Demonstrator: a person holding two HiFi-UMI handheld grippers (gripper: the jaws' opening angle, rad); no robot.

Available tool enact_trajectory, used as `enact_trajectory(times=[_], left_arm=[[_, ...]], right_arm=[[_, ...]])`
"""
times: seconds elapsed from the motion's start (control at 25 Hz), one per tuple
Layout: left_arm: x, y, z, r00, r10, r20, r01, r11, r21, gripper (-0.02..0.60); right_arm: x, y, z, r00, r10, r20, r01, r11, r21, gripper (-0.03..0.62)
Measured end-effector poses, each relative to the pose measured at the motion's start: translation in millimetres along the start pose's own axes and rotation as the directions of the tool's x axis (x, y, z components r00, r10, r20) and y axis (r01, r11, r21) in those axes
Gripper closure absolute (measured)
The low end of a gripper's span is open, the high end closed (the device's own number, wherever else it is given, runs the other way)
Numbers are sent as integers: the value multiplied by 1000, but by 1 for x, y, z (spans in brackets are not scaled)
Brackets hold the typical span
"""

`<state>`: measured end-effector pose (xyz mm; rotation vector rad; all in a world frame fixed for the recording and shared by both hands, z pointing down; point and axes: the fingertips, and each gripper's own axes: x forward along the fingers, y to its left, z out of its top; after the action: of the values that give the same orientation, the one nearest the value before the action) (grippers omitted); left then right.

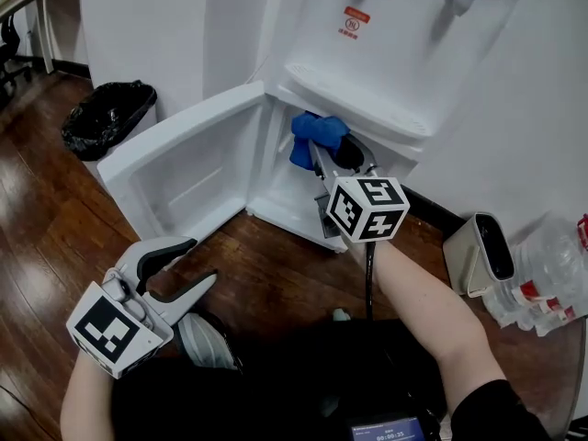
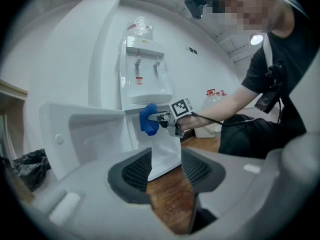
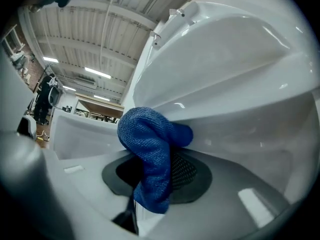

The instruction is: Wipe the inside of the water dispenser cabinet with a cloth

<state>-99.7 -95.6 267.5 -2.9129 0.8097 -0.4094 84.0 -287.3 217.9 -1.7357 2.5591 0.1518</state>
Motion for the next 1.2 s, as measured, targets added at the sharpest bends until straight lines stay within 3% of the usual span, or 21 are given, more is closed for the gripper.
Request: enact_trajectory(times=[0.28, 0.48, 0.56, 0.72, 0.84, 1.0, 1.12, 1.2], left_arm=[[1, 0, -1, 1000, 12, -12, -12, 1000, 8, 396], [0, 0, 2, 1000, -1, 1, 1, 999, 50, 396], [0, -1, 6, 1000, -14, 4, 13, 996, 86, 396], [2, -6, 9, 999, -36, 2, 35, 994, 108, 396], [3, -8, 6, 999, -51, -17, 53, 991, 120, 396], [1, -4, 0, 998, -43, -38, 46, 995, 92, 396], [1, -1, -6, 998, -30, -52, 34, 997, 68, 396], [1, 1, -8, 998, -23, -55, 25, 999, 46, 396]], right_arm=[[44, 41, -1, 996, 88, 17, -88, 996, -11, 470], [63, 57, -13, 993, 92, 77, -87, 994, -63, 471], [61, 59, -42, 995, 95, 37, -92, 993, -75, 472], [59, 65, -134, 984, 92, -151, -106, 990, -89, 472], [55, 68, -198, 958, 72, -279, -88, 995, -46, 472], [50, 79, -266, 894, 105, -435, -122, 992, -11, 471], [44, 78, -274, 863, 157, -481, -168, 986, 20, 473], [29, 70, -274, 823, 179, -539, -195, 980, 29, 474]])
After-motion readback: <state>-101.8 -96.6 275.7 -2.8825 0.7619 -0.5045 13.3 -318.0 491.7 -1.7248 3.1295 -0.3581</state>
